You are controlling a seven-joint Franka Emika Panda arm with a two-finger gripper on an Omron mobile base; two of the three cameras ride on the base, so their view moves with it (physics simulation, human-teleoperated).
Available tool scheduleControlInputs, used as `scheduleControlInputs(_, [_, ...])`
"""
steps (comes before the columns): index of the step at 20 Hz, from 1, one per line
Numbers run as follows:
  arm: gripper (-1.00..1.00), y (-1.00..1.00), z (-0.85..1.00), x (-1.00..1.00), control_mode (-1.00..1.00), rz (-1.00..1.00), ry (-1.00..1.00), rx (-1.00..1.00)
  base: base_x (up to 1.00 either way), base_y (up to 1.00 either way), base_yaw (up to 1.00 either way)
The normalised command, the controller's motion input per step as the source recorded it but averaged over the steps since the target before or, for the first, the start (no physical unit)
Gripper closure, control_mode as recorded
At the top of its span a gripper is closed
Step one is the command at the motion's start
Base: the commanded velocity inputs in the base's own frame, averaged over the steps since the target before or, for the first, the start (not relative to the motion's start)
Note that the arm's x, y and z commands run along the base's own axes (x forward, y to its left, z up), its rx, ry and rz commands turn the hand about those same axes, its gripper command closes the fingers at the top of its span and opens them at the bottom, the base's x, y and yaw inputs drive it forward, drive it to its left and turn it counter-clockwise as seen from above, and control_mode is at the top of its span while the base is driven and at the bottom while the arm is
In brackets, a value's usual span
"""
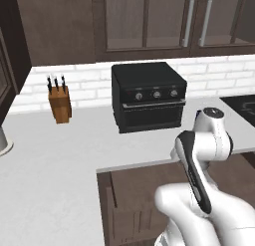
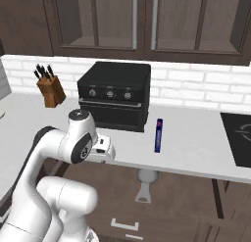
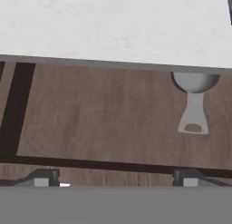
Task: Pick the measuring cup from the drawer and place it on the counter.
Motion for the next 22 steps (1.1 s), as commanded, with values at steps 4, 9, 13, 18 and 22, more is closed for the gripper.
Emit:
scheduleControlInputs(4, [-1.00, 0.00, 0.00, 0.00, 1.00, 0.00, 0.00, 0.00, -0.25, -0.08, 0.00])
scheduleControlInputs(9, [-1.00, 0.00, 0.00, 0.00, 1.00, 0.00, 0.00, 0.00, -0.37, -0.52, 0.00])
scheduleControlInputs(13, [-1.00, 0.00, 0.00, 0.00, 1.00, 0.00, 0.00, 0.00, -0.31, -0.56, 0.00])
scheduleControlInputs(18, [-1.00, 0.00, 0.00, 0.00, 1.00, 0.00, 0.00, 0.00, -0.57, -0.28, 0.00])
scheduleControlInputs(22, [-1.00, 0.00, 0.00, 0.00, 1.00, 0.00, 0.00, 0.00, -0.65, 0.00, 0.01])
